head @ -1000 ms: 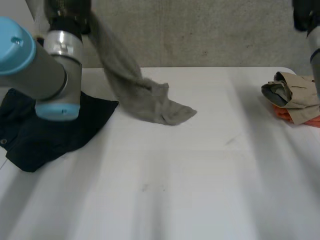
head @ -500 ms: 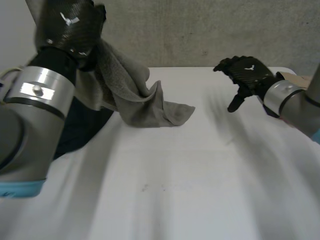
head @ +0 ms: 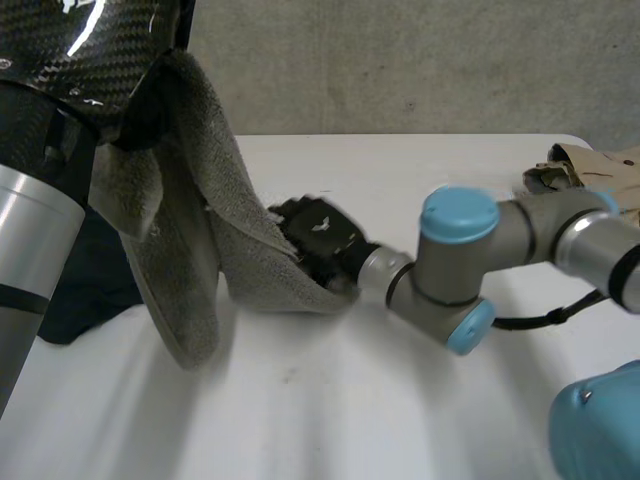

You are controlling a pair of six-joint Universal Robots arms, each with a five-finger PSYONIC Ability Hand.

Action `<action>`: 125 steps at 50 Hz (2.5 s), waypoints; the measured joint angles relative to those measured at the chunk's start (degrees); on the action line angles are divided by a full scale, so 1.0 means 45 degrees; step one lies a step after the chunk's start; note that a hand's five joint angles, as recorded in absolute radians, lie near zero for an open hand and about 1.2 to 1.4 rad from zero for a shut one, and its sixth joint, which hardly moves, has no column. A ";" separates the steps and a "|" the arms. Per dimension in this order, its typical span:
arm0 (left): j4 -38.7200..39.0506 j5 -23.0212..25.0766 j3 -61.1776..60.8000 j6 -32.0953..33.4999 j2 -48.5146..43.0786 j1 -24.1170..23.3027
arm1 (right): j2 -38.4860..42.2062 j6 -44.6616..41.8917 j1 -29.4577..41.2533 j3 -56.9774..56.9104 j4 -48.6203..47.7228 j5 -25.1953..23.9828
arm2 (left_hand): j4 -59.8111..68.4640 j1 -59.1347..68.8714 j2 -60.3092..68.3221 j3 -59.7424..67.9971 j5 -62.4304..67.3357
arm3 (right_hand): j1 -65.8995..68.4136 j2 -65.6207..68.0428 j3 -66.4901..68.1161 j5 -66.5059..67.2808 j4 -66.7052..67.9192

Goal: Fold the laundry.

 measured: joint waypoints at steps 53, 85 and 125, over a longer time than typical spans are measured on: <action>0.0948 -0.0103 0.0539 -0.0193 -0.6820 0.0436 | -0.8550 -0.4273 -0.3311 0.9811 0.2431 0.2940 | 0.0002 0.0000 0.0003 0.0002 0.0000 | 0.9467 1.1763 1.1886 1.1366 1.1651; -0.0244 0.0219 -0.0919 -0.0171 -0.4957 0.1833 | -0.9306 -0.4262 -0.6430 0.5140 0.8008 0.2795 | -0.8897 -0.7937 -0.8723 -0.8496 -0.8199 | 0.0038 0.0044 0.0063 -0.0005 0.0015; 0.0713 0.4321 -0.2020 -0.1856 -0.8174 0.5294 | -0.4662 -0.6083 -0.6044 0.3505 0.5132 0.1918 | -0.8860 -0.7937 -0.8696 -0.8495 -0.7944 | 1.0061 1.2184 1.2298 1.1732 1.2092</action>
